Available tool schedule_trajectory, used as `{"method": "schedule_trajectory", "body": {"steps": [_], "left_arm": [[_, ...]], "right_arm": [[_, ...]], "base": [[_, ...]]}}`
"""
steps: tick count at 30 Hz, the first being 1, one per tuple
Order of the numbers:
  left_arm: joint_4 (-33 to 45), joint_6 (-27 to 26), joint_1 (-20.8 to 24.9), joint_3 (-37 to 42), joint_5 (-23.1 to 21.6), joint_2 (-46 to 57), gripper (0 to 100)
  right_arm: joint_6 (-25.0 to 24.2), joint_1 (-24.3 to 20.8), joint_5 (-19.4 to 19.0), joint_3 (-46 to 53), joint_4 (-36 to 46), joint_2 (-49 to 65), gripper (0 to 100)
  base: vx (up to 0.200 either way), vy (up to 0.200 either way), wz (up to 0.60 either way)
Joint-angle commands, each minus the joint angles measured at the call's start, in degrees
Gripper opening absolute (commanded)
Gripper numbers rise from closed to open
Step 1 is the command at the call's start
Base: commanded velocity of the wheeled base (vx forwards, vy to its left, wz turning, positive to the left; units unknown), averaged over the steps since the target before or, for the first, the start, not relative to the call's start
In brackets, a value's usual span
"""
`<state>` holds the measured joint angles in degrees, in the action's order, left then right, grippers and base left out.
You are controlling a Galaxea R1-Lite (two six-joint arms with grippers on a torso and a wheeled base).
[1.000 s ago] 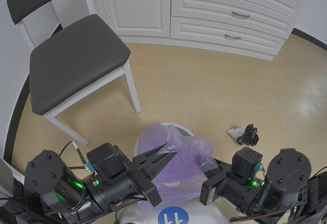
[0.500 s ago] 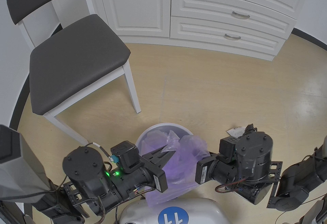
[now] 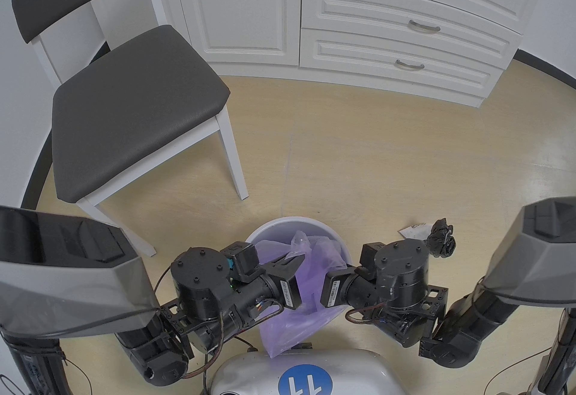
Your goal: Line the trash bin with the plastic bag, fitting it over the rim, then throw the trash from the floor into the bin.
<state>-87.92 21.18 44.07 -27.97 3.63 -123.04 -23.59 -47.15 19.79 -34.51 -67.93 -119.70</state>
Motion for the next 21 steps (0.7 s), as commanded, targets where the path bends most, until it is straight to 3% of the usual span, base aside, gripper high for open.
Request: {"method": "schedule_trajectory", "body": {"steps": [1,12,16,21], "left_arm": [[0.0,2.1,-2.0,-2.9,0.0,-5.5,0],[0.0,6.6,-2.2,-8.8,0.6,-11.2,0],[0.0,7.9,-3.0,-10.8,0.8,-12.1,0],[0.0,8.8,-6.9,-13.3,2.2,-12.5,0]], "right_arm": [[0.2,2.5,-0.6,-1.3,-2.3,-8.4,0],[0.6,6.0,-0.6,-2.5,-2.2,-8.5,0],[3.3,9.2,-0.7,-2.7,-2.1,-5.2,0],[3.5,11.9,-0.8,-3.5,-2.1,-4.2,0]], "base": [[0.0,0.0,0.0],[0.0,0.0,0.0],[0.0,0.0,0.0],[0.0,0.0,0.0]]}}
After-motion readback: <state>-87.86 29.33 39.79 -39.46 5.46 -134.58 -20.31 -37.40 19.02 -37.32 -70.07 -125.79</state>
